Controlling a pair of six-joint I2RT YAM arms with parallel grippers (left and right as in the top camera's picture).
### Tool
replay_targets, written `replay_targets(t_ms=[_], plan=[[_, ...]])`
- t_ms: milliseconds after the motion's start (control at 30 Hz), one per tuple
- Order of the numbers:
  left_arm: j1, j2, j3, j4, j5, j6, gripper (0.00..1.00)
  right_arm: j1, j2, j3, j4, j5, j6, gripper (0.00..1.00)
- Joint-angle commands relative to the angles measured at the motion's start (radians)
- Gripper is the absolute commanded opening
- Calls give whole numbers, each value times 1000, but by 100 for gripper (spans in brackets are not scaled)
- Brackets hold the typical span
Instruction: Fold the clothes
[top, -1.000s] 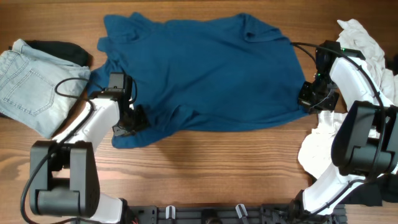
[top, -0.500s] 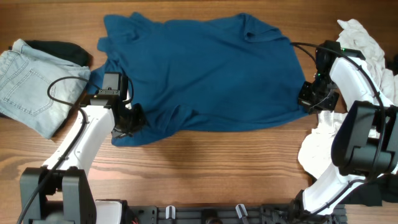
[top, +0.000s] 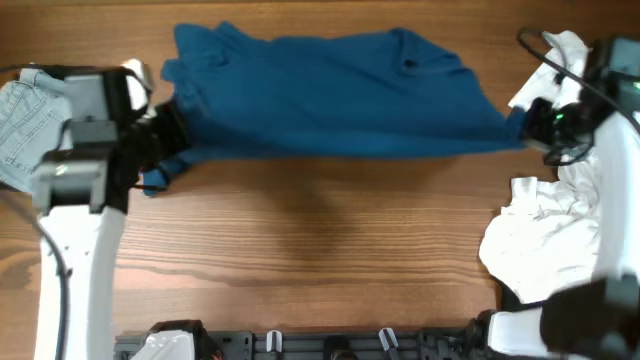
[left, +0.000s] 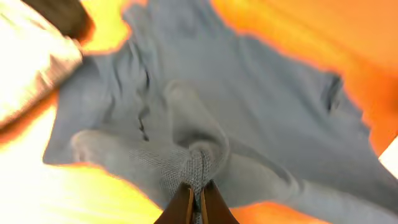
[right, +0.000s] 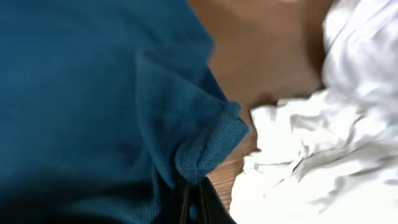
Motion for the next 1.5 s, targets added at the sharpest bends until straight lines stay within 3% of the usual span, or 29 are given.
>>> replay_targets(t_ms=[0,133,333,433,600,667,767,833,900,967,1067,1133,1167,1300,1367,1467], plan=[[48,-83,132,3,5,44,4,-2,-146,118,-11,-11,-35,4],[113,-167,282,8,4,51,4,-2,-305,251,34,-3,10,4],[141,-225,322,116,5,46,4,-2,-385,299,173,7,9,4],[140,-145,322,118,29,47,4,-2,-271,299,196,-41,-1,4],[126,163,322,163,162,47,4,4,35,299,322,-170,-26,4],[96,318,322,291,170,51,4,26,159,299,465,-191,-5,4],[76,455,322,600,171,27,4,46,239,299,783,-280,187,4],[80,462,352,834,171,-75,4,46,233,358,1035,-326,362,4],[101,457,517,901,170,-85,4,46,234,513,1081,-310,377,4],[137,457,694,898,162,-82,4,45,234,643,1018,-237,325,4],[183,454,808,660,207,-82,4,46,235,687,783,-205,203,4],[181,460,805,363,219,-74,4,47,259,682,508,-164,108,4],[166,493,803,74,219,-10,4,47,283,682,359,-122,75,4],[118,706,761,-555,219,179,4,47,414,630,-116,24,-47,4],[105,790,659,-672,218,235,4,46,460,533,-229,43,-47,4],[103,790,424,-664,219,259,4,45,461,349,-266,65,-46,4]])
